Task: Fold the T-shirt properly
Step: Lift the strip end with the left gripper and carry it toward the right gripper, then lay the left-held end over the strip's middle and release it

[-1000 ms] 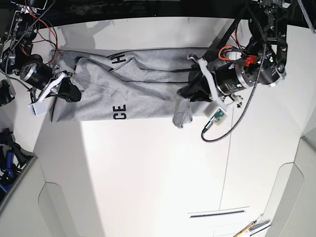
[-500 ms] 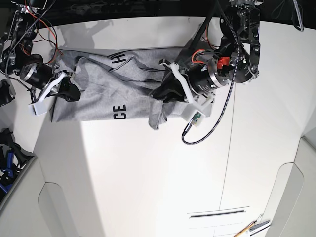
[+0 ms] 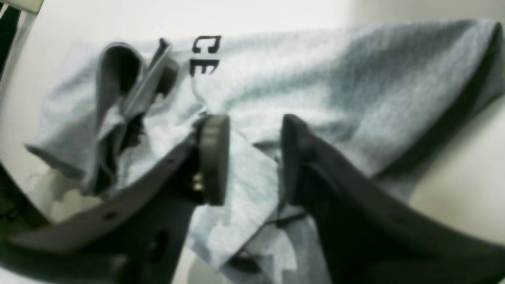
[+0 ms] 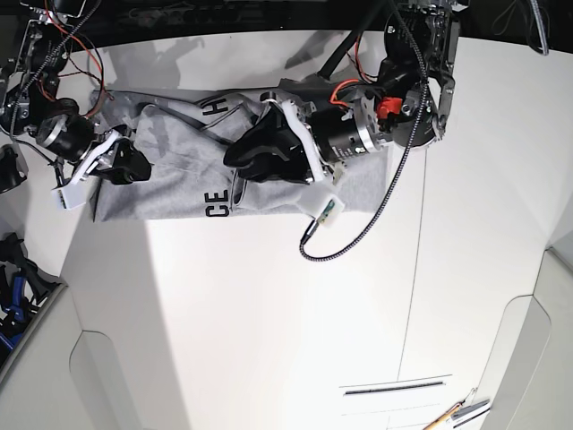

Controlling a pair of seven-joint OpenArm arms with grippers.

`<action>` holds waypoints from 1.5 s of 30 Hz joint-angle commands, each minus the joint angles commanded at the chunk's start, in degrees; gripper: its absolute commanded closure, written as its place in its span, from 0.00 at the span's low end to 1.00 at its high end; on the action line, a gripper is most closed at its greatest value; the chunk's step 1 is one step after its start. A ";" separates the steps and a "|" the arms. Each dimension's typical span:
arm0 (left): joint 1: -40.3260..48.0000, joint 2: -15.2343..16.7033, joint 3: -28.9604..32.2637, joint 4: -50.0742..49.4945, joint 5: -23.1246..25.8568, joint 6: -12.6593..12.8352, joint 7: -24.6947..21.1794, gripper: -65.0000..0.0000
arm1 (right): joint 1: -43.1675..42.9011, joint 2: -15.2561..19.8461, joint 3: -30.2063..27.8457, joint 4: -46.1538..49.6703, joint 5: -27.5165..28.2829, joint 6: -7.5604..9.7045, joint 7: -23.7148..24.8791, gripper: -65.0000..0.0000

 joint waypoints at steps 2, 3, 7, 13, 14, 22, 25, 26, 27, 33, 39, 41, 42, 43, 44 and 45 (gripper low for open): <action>0.00 -0.02 -0.55 0.02 0.02 -0.85 0.22 0.61 | 0.20 0.00 1.99 0.00 -0.02 -0.90 0.00 0.58; 0.00 -0.02 -1.20 0.02 0.04 -1.03 0.50 0.61 | 0.33 0.00 3.61 0.00 0.00 -0.87 0.02 0.57; 0.22 -0.04 -6.21 0.02 0.07 -1.33 4.70 0.61 | 1.09 0.83 10.21 0.00 1.22 -0.92 -0.04 0.56; 2.43 -1.03 -14.53 0.07 0.00 -4.96 9.01 0.69 | 1.09 3.76 10.84 -0.04 1.31 -0.87 -0.68 0.56; 3.28 -1.84 -15.17 0.07 0.07 -5.14 9.01 0.71 | 1.09 3.80 10.84 -0.04 1.33 -0.87 -0.68 0.56; 9.97 -5.68 -15.45 0.07 7.21 -5.39 0.07 0.73 | 1.07 3.76 4.52 -0.07 4.39 -0.85 -0.98 0.77; 9.99 -5.70 -15.45 0.07 7.65 -5.39 -0.02 0.75 | 0.94 3.76 -1.05 -0.07 4.26 -0.61 -1.70 1.00; 9.99 -5.70 -15.43 0.07 7.65 -5.39 -0.02 0.75 | 0.94 3.76 -2.95 -0.07 3.91 -0.35 -1.68 1.00; 9.99 -5.70 -15.43 0.07 7.65 -5.39 -0.02 0.75 | 0.94 3.76 -4.92 -0.07 3.45 -0.24 -1.51 1.00; 11.89 -5.68 -13.31 0.04 7.67 -5.39 -0.02 0.75 | 0.94 3.76 -14.47 -0.33 -3.37 -0.28 0.33 1.00; 12.55 -5.57 -6.51 0.04 7.65 -5.39 -0.09 0.75 | 0.94 3.76 -15.21 -2.27 -3.85 -0.46 2.32 1.00; 12.72 -5.25 -2.73 0.00 7.85 -5.39 -0.09 0.75 | 0.96 3.74 -15.21 -3.78 -3.82 -0.44 2.45 1.00; 12.68 -5.03 -0.90 -0.02 8.15 -5.39 -0.11 0.75 | 0.96 3.74 -15.21 -4.52 -3.85 -0.46 2.82 1.00; 12.63 -4.57 0.66 -0.02 8.87 -5.39 -0.50 0.75 | 0.94 3.76 -15.21 -5.14 -3.85 -0.46 3.04 1.00; 12.57 -4.20 1.73 0.00 9.86 -5.39 -1.42 0.75 | 0.94 3.76 -15.19 -5.46 -3.85 -0.46 3.04 1.00; 12.48 -3.61 2.36 0.00 10.51 -5.39 -1.84 0.75 | 0.94 3.78 -15.17 -5.46 -3.85 -0.46 3.02 1.00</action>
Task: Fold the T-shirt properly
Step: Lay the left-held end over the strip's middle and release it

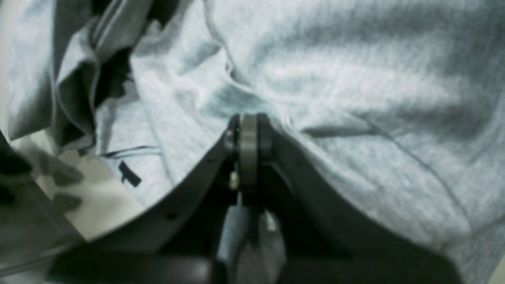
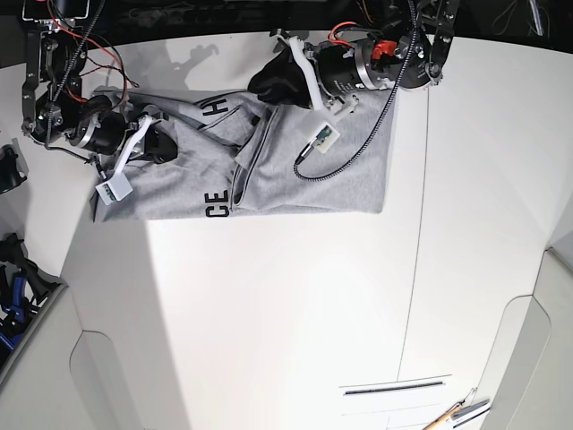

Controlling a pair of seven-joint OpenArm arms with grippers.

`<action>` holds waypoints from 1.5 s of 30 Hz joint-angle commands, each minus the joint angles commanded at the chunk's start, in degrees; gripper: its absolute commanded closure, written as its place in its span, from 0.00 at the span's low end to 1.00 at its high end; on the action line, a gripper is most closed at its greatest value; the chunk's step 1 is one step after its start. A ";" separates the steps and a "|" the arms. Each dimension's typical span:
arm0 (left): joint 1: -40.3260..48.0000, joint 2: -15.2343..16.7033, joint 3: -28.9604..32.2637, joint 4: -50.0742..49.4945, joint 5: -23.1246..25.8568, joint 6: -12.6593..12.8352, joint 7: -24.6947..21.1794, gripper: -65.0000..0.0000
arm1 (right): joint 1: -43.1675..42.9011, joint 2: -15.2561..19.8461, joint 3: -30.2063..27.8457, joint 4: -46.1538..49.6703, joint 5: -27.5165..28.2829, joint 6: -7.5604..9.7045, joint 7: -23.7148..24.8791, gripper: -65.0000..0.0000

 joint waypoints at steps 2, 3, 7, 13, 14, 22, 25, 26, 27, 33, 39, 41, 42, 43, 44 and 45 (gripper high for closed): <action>-0.66 1.57 0.09 0.55 -0.13 0.00 0.07 0.75 | 0.02 0.00 1.70 0.04 0.50 -0.02 -0.02 1.00; -0.76 1.81 0.09 1.03 -0.31 0.00 0.09 0.75 | 0.00 0.00 2.93 0.04 0.90 -0.02 -0.02 1.00; -0.76 1.86 0.09 3.02 0.42 0.73 -0.39 0.68 | 0.00 -0.02 8.92 0.04 3.54 -0.02 -0.02 1.00; -0.74 1.88 0.11 3.02 15.50 6.29 -10.84 0.38 | 0.00 0.00 11.89 0.04 4.70 0.00 -0.46 1.00; -0.76 1.88 0.33 3.02 16.57 6.81 -12.11 0.38 | 0.00 0.00 11.87 0.04 4.72 0.00 -0.72 1.00; -0.94 4.74 9.22 2.25 30.42 14.70 -16.44 0.38 | 0.15 -1.79 11.87 0.04 5.18 0.00 -0.66 1.00; -1.49 4.74 10.10 2.25 33.16 17.94 -17.07 0.38 | 0.13 -2.43 11.87 0.04 5.14 0.00 -1.38 1.00; -1.90 4.74 10.10 2.25 33.33 18.46 -17.00 0.38 | 0.15 -2.38 11.87 0.04 5.14 0.00 -1.36 1.00; -2.27 4.74 10.10 2.25 33.64 18.46 -17.05 0.38 | 0.15 -2.36 11.87 0.04 5.14 0.00 -1.36 1.00; -2.84 4.70 10.10 1.18 37.46 20.32 -17.18 0.38 | 0.13 -2.40 11.87 0.04 5.16 0.00 -1.75 1.00; -3.32 4.72 10.10 -2.14 37.24 20.30 -17.90 0.38 | 0.00 -2.40 11.87 0.04 5.16 0.00 -2.43 1.00; -4.22 4.72 10.10 -4.90 37.22 20.30 -17.90 0.39 | 0.00 -2.38 11.87 0.04 5.14 0.00 -2.49 1.00; -4.72 4.72 10.12 -6.23 37.20 20.30 -17.84 0.39 | 0.02 -2.38 11.87 0.04 5.16 0.00 -2.45 1.00; -4.90 4.74 10.12 -7.23 37.18 20.30 -17.81 0.39 | 0.00 -2.38 11.87 0.04 5.16 0.02 -2.40 1.00; -4.87 4.74 10.12 -7.67 37.18 20.30 -17.86 0.39 | 0.00 -2.40 11.87 0.04 5.16 0.02 -2.43 1.00; -4.85 4.72 10.12 -7.72 37.18 20.30 -17.79 0.39 | 0.00 -2.40 11.87 0.04 5.16 0.02 -2.43 1.00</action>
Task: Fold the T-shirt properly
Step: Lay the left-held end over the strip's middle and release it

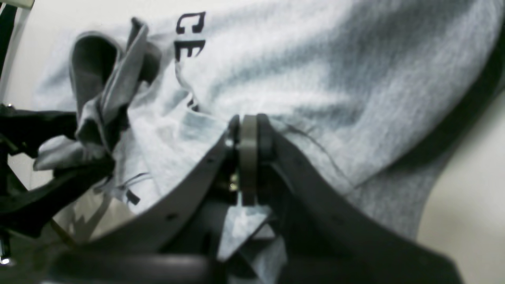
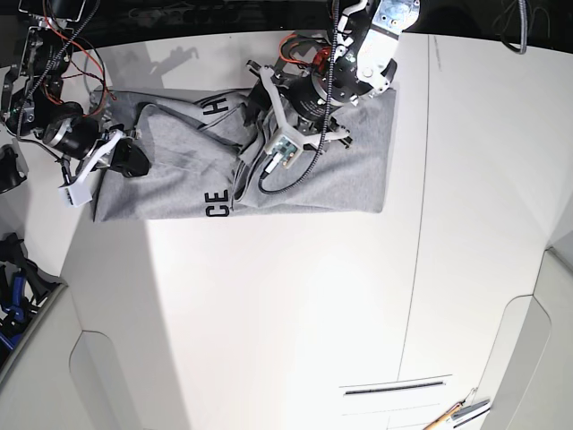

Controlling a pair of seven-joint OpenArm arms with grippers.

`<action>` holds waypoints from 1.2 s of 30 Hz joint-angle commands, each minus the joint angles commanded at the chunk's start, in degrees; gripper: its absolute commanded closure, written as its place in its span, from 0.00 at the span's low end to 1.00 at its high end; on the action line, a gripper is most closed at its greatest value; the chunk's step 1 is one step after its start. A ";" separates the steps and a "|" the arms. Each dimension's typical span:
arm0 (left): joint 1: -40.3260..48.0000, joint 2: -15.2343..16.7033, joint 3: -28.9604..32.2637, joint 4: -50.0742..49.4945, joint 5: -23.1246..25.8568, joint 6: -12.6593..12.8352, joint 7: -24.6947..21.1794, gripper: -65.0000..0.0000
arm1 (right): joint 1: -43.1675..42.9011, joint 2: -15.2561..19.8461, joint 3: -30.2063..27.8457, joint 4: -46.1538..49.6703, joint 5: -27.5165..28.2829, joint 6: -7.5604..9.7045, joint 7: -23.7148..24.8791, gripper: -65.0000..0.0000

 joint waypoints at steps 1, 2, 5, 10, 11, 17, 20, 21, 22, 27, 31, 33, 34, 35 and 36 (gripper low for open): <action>-0.02 0.02 0.00 0.02 0.00 0.00 0.15 0.39 | 0.02 0.00 0.00 0.00 0.00 0.00 0.04 1.00; -0.02 0.02 0.00 0.04 -0.02 0.00 0.15 0.39 | 0.02 0.00 0.00 0.00 0.00 0.00 0.04 1.00; -0.02 0.02 0.00 0.31 -0.79 -0.04 0.35 0.47 | 0.02 0.02 0.00 0.00 0.00 0.00 0.04 1.00; -0.31 0.92 0.00 1.51 -3.63 -2.40 0.37 0.82 | 0.00 0.00 0.00 0.00 -0.02 0.00 0.02 1.00; -0.59 1.14 0.00 1.51 -3.65 -2.38 0.52 0.90 | 0.02 0.00 0.00 0.00 0.00 0.00 0.04 1.00; -1.49 2.75 0.52 1.53 -4.07 -2.38 2.27 1.00 | 0.02 0.00 0.00 0.00 -0.02 0.00 0.02 1.00; -1.68 3.06 3.52 1.53 -4.09 -2.34 2.25 1.00 | 0.00 0.00 0.00 0.00 -0.02 0.00 0.02 1.00; -1.90 3.06 5.18 1.53 -4.04 -1.86 2.25 1.00 | 0.02 0.00 0.00 0.00 -0.04 0.00 0.02 1.00; -2.16 3.06 6.91 1.53 -3.91 -0.98 2.21 1.00 | 0.00 0.00 0.00 0.00 -0.02 0.00 0.02 1.00; -5.88 3.04 12.00 1.53 -0.63 4.50 2.49 1.00 | 0.00 0.02 0.00 0.00 -0.07 0.00 -0.02 1.00; -6.82 3.02 11.93 1.53 -0.39 4.94 2.71 1.00 | 0.00 0.02 0.00 0.00 -0.07 0.00 -0.66 1.00; -6.82 3.02 11.93 1.53 -0.46 4.92 2.71 0.89 | 0.00 0.02 0.00 0.00 0.02 0.00 -0.61 1.00; -6.82 3.02 11.93 1.53 -0.46 4.92 2.71 0.80 | 0.02 0.02 0.00 0.00 0.02 0.00 -0.59 1.00; -6.82 3.02 11.93 1.53 -0.46 4.90 2.71 0.71 | 0.00 0.02 0.00 0.00 0.02 0.00 -0.61 1.00; -6.82 3.02 11.93 1.53 -0.52 4.90 2.82 0.64 | 0.00 0.02 0.00 0.00 0.00 0.00 -0.61 1.00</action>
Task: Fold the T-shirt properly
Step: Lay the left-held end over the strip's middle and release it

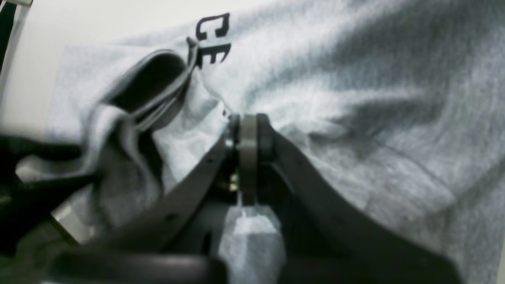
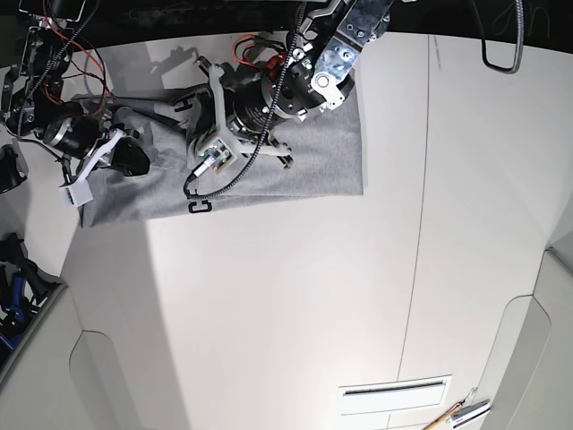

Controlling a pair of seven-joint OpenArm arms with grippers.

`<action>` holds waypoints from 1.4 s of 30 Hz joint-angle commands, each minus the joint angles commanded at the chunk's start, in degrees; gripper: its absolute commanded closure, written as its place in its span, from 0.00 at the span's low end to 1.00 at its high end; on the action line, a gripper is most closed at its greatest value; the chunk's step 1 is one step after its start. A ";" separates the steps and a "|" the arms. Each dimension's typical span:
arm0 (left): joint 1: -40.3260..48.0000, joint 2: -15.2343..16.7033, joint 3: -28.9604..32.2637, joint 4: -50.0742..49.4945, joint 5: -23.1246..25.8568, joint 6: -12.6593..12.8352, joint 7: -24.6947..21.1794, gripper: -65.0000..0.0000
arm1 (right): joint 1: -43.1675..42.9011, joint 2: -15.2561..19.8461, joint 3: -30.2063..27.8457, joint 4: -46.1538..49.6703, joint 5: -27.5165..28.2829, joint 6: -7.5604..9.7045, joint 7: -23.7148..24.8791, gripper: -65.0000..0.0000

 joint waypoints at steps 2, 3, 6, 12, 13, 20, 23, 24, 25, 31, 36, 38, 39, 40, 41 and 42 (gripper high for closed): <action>0.00 0.00 0.00 0.00 0.02 -0.04 1.38 0.60 | 0.04 0.07 0.02 0.00 0.00 0.00 0.02 0.84; -0.02 0.00 0.00 0.11 0.57 -0.66 2.16 0.60 | 0.04 0.33 0.04 0.00 0.00 0.00 0.02 0.76; 0.02 -0.09 0.00 2.43 2.58 -1.03 4.46 0.60 | 0.33 2.10 0.85 0.02 0.04 -0.02 0.24 0.65; 2.43 -1.46 0.00 8.57 2.78 -0.81 4.90 0.60 | 1.22 3.54 9.57 0.02 3.87 -0.02 -0.22 0.65; 2.51 -1.57 0.00 8.90 3.17 -0.83 5.22 0.60 | 1.25 3.56 10.86 0.02 3.87 -0.02 -0.24 0.65; 2.51 -4.63 -1.29 8.94 6.49 2.34 5.84 0.60 | 0.94 8.17 13.31 -0.02 0.17 0.00 -0.15 0.34; 2.54 -7.96 -3.39 8.94 6.47 3.78 6.88 0.60 | 0.96 9.92 13.11 -0.92 -0.90 -0.02 0.50 0.34; 2.54 -9.09 -4.31 8.94 6.45 4.35 7.02 0.60 | 0.96 10.34 12.81 -2.01 -0.92 -0.02 0.90 0.34; 2.54 -10.05 -5.31 8.94 6.45 4.96 7.02 0.60 | 0.96 10.67 12.37 -3.67 -0.90 0.00 1.49 0.34; 3.28 -10.95 -10.40 8.94 6.27 5.18 6.99 0.60 | 0.94 10.71 9.42 -14.10 1.75 0.09 3.30 0.34; 3.32 -10.95 -11.28 8.92 6.27 5.18 6.97 0.60 | 0.96 9.64 9.22 -15.41 7.58 1.11 0.02 0.34; 3.32 -10.95 -11.26 8.92 6.25 5.18 6.97 0.60 | 0.96 8.66 9.22 -15.41 9.81 1.16 -1.99 0.34; 3.30 -10.93 -11.26 8.92 6.27 5.18 6.95 0.60 | 0.96 8.00 9.22 -15.41 10.16 1.16 -2.45 0.34; 3.30 -10.93 -11.26 8.92 6.25 5.18 6.95 0.60 | 0.96 7.32 9.22 -15.41 10.10 1.31 -2.71 0.34; 3.32 -10.93 -11.26 8.92 6.25 5.18 6.95 0.60 | 0.96 6.73 9.22 -15.41 10.10 1.31 -2.91 0.34; 3.30 -10.93 -11.26 8.92 6.25 5.18 6.95 0.60 | 0.96 6.14 9.22 -15.41 10.12 1.31 -3.06 0.34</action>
